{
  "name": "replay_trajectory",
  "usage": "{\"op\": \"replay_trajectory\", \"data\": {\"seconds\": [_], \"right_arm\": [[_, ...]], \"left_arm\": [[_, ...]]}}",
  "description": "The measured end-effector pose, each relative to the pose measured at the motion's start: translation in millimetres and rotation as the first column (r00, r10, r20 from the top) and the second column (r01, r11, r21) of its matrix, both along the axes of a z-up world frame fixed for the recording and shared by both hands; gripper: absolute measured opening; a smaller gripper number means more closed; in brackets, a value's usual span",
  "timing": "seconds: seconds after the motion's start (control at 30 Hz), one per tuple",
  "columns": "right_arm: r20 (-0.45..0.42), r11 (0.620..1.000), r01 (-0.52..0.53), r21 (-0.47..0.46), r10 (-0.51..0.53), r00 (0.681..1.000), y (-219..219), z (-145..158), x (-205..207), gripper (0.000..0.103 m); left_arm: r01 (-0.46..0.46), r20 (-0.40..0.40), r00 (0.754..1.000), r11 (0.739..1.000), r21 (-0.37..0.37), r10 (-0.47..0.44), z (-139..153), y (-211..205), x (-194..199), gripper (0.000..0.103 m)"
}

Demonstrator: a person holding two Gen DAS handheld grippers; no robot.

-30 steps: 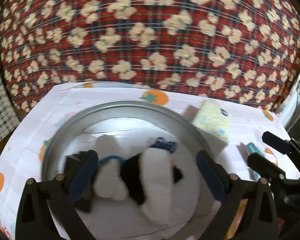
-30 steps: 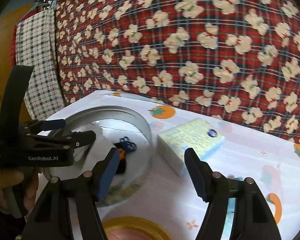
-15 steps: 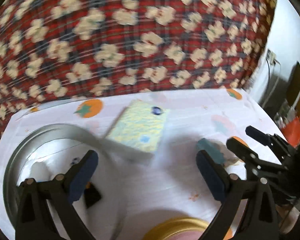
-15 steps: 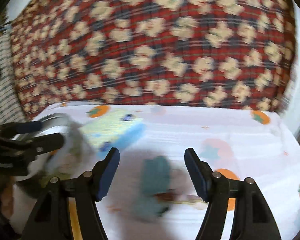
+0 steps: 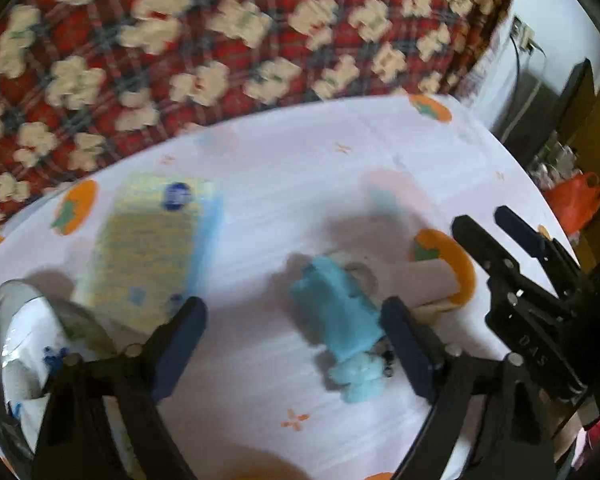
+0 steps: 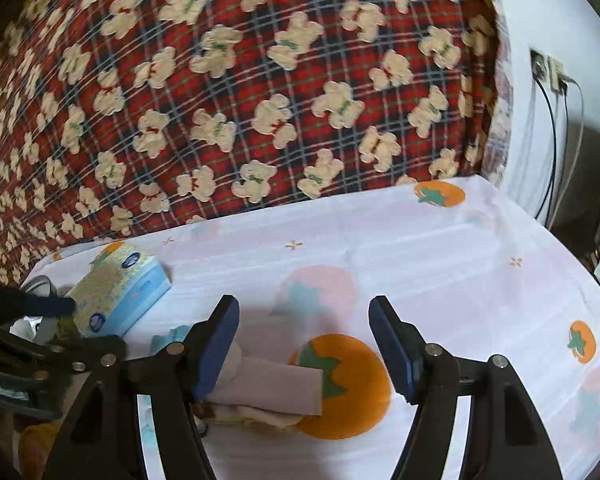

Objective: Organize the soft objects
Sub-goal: 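Grasp the teal cloth with the left gripper, then close the right gripper on the white roll while the left holds the teal cloth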

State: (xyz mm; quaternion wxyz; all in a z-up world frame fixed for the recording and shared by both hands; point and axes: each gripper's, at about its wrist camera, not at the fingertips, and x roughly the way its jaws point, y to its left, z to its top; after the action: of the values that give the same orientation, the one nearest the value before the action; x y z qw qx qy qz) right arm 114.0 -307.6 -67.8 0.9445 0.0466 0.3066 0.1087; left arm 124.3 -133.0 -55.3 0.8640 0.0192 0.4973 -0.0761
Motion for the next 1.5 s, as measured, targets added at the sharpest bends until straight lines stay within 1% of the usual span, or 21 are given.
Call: {"op": "replay_trajectory", "data": {"seconds": [0.07,0.2,0.23,0.27,0.3,0.37,0.4,0.47,0.5,0.53,0.67,0.77,0.83,0.93,0.97,1.0,1.03,1.07,1.17,1.3,1.5], "right_arm": [[-0.017,1.000,0.001,0.022,-0.001,1.000,-4.7,-1.8,2.3,0.069],[-0.029,0.998,0.001,0.066,0.001,1.000,-11.7,-2.1,4.1,0.070],[-0.026,0.998,0.001,0.069,0.001,1.000,-12.0,-1.8,3.3,0.070],[-0.024,0.997,-0.002,0.072,0.004,1.000,-12.1,-1.6,2.6,0.070],[-0.024,0.997,-0.005,0.075,0.006,1.000,-12.1,-1.7,2.4,0.070],[-0.026,0.997,-0.012,0.079,0.014,1.000,-11.3,-2.0,2.4,0.070],[-0.025,0.997,-0.012,0.077,0.014,1.000,-11.1,-2.0,2.3,0.070],[-0.021,0.997,-0.014,0.079,0.015,1.000,-11.0,-1.8,1.9,0.070],[-0.021,0.997,-0.014,0.079,0.016,1.000,-10.7,-1.9,1.8,0.070],[-0.020,0.997,-0.013,0.078,0.015,1.000,-10.9,-2.0,1.6,0.070],[-0.020,0.997,-0.028,0.073,0.030,0.999,-7.4,-3.2,1.4,0.070],[-0.018,0.997,-0.055,0.049,0.056,0.998,1.7,-5.7,0.2,0.070],[-0.015,0.995,-0.091,0.030,0.091,0.996,11.4,-7.4,-0.9,0.069],[-0.008,0.990,-0.139,0.009,0.140,0.990,24.4,-9.2,-2.8,0.058],[-0.013,0.987,-0.161,0.001,0.161,0.987,30.4,-10.3,-2.2,0.055],[-0.024,0.984,-0.176,-0.009,0.176,0.984,35.5,-12.3,-0.9,0.051],[-0.040,0.982,-0.186,-0.025,0.185,0.982,41.5,-15.4,1.4,0.042],[-0.059,0.979,-0.199,-0.036,0.197,0.979,47.0,-18.8,3.8,0.039],[-0.092,0.974,-0.218,-0.053,0.213,0.973,57.7,-24.6,8.2,0.039],[-0.145,0.969,-0.232,-0.082,0.218,0.965,70.3,-33.0,16.4,0.039],[-0.210,0.963,-0.228,-0.146,0.195,0.958,78.4,-48.2,21.0,0.038]], "left_arm": [[0.024,-0.058,0.998,1.000,0.010,-0.023,-8.5,-7.3,7.3,0.090],[0.004,-0.166,0.986,0.999,-0.043,-0.012,-28.7,-7.8,19.2,0.089],[0.001,-0.181,0.983,0.999,-0.050,-0.010,-31.3,-8.0,19.8,0.086],[0.004,-0.184,0.983,0.998,-0.057,-0.015,-31.9,-9.1,19.3,0.078],[0.018,-0.185,0.982,0.998,-0.063,-0.030,-32.6,-11.4,18.3,0.072],[0.035,-0.199,0.979,0.997,-0.074,-0.050,-34.7,-12.7,17.1,0.042],[0.041,-0.213,0.975,0.995,-0.089,-0.059,-37.1,-12.5,16.7,0.038],[0.044,-0.214,0.975,0.993,-0.111,-0.067,-37.5,-10.4,16.4,0.019],[0.046,-0.207,0.976,0.992,-0.118,-0.070,-34.9,-8.8,14.6,0.014],[0.045,-0.198,0.978,0.992,-0.120,-0.069,-32.9,-7.2,14.6,0.013],[0.039,-0.128,0.990,0.991,-0.125,-0.055,-17.6,8.2,5.3,0.011],[0.023,-0.090,0.995,0.987,-0.158,-0.037,-7.2,24.6,-1.1,0.011],[0.013,-0.042,0.999,0.987,-0.162,-0.020,2.6,35.8,-7.9,0.011],[-0.011,0.022,1.000,0.985,-0.173,0.015,14.1,50.6,-16.3,0.011],[-0.020,0.052,0.998,0.987,-0.162,0.029,18.0,55.0,-20.8,0.011],[-0.028,0.079,0.996,0.989,-0.148,0.040,20.3,57.6,-25.1,0.011],[-0.033,0.098,0.994,0.989,-0.147,0.048,19.9,58.4,-27.0,0.011],[-0.036,0.113,0.992,0.990,-0.140,0.052,19.0,58.3,-29.1,0.011],[-0.049,0.150,0.986,0.991,-0.121,0.067,17.6,61.8,-33.7,0.011],[-0.040,0.205,0.977,0.995,-0.092,0.058,18.6,66.0,-38.7,0.011],[-0.032,0.224,0.973,0.994,-0.108,0.056,19.4,75.4,-36.7,0.011]]}}
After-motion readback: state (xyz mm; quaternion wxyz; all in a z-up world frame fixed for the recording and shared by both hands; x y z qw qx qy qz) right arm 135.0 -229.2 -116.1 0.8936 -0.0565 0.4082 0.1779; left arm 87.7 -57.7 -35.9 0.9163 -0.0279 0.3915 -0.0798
